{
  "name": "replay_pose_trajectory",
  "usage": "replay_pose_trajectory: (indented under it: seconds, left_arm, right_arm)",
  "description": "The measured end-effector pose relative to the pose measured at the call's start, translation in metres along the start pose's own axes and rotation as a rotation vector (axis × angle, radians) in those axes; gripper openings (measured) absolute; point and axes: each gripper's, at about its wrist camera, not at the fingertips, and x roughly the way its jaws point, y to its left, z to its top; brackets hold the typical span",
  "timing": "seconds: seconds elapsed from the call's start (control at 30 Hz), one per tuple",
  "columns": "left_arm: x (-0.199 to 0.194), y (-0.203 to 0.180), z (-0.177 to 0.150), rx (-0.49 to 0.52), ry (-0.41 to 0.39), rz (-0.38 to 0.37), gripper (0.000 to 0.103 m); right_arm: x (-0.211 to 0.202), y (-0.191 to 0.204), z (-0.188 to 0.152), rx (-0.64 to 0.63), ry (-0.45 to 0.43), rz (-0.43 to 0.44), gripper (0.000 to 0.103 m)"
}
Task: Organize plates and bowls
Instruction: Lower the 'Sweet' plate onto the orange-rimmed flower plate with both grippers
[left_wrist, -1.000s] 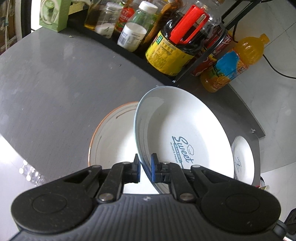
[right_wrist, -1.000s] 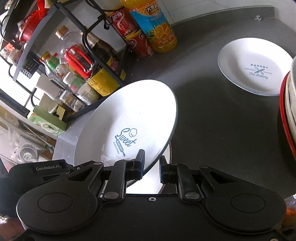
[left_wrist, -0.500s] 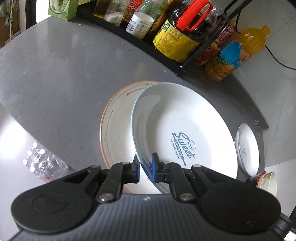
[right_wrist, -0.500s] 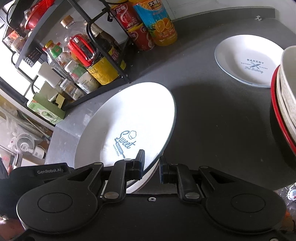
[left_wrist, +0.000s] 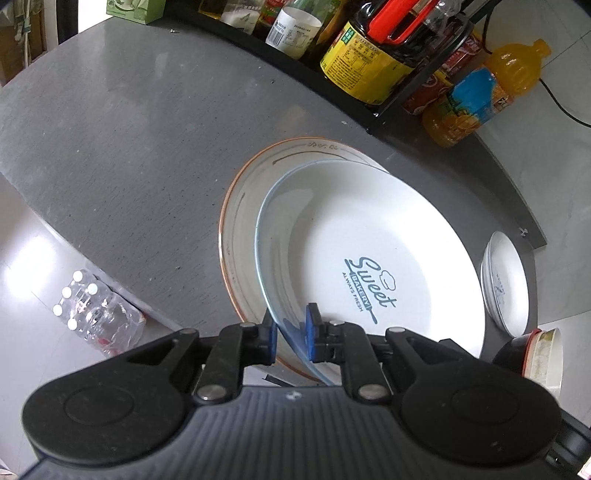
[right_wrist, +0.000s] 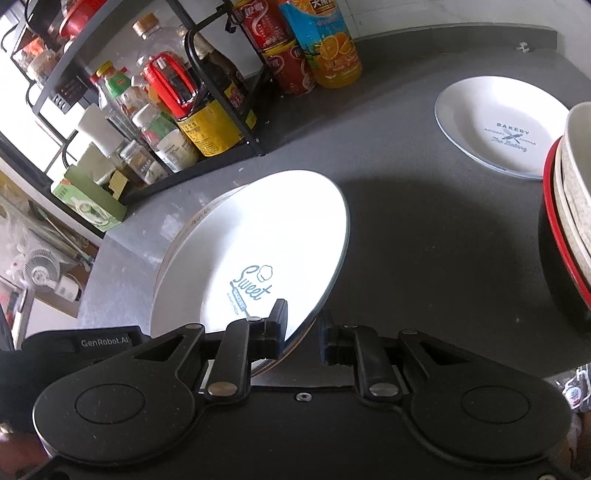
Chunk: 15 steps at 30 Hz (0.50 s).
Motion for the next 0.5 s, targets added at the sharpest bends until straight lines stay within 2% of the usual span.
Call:
replay_pose_trajectory:
  seconds: [0.2,0.5]
  left_arm:
    - [0.002,-0.002,0.003,0.019,0.015,0.015,0.015]
    - [0.003,-0.015,0.015,0.089,0.11,0.056,0.023]
  right_arm:
    - [0.001,0.004,-0.001,-0.009,0.0,-0.021,0.017]
    - [0.001,0.002,0.002,0.012,-0.005,-0.023,0.017]
